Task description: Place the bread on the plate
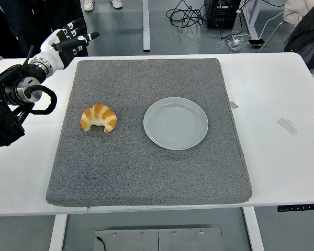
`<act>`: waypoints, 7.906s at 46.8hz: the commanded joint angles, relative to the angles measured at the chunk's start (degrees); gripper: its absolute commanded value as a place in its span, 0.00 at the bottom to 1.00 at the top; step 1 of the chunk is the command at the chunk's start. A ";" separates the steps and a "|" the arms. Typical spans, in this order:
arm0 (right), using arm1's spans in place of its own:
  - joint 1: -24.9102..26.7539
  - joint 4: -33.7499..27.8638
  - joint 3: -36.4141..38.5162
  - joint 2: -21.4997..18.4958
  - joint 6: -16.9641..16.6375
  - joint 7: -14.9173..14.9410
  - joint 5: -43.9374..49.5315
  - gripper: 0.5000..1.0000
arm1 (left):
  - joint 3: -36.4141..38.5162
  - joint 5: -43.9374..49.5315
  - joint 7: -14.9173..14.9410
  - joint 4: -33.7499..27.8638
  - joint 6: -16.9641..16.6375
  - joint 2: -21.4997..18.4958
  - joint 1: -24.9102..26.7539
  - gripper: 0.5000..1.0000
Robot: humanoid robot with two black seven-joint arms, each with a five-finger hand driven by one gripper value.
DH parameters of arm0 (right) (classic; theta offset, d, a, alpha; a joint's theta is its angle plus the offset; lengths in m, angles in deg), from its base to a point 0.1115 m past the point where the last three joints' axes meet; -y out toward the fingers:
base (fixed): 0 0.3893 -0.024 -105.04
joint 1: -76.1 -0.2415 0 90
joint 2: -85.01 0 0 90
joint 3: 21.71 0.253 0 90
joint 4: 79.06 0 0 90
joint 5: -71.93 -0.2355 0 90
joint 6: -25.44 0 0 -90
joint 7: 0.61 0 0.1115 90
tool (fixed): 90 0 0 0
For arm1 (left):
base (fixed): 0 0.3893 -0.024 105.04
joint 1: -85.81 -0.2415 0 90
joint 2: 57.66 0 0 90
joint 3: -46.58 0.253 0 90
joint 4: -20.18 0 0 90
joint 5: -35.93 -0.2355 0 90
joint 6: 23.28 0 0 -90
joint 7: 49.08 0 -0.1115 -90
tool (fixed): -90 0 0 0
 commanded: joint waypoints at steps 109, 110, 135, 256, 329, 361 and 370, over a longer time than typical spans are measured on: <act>0.00 0.00 0.00 0.00 0.00 0.00 0.00 1.00 | 28.92 -61.48 -0.26 -34.91 -20.52 -19.12 -4.74 0.93; 0.00 0.00 0.00 0.00 0.00 0.00 0.00 1.00 | 28.92 -61.75 -0.35 -34.64 -20.78 -19.03 -4.82 0.93; 0.00 0.00 0.00 0.00 0.00 0.00 0.00 1.00 | 28.92 -62.36 -0.62 -32.27 -21.49 -16.66 -4.91 0.85; 0.00 0.00 0.00 0.00 0.00 0.00 0.00 1.00 | 29.10 -60.87 -5.63 -17.15 -17.45 7.68 14.51 0.00; 0.00 0.00 0.00 0.00 0.00 0.00 0.00 1.00 | 43.07 -61.66 -6.94 -10.73 -19.03 13.23 8.71 0.00; 0.00 0.00 0.00 0.00 0.00 0.00 0.00 1.00 | 44.74 -61.66 -8.00 -10.73 -18.94 13.23 7.74 0.00; 0.00 0.00 0.00 0.00 0.00 0.00 0.00 1.00 | 45.09 -61.31 -7.91 -10.73 -18.94 13.23 7.74 0.00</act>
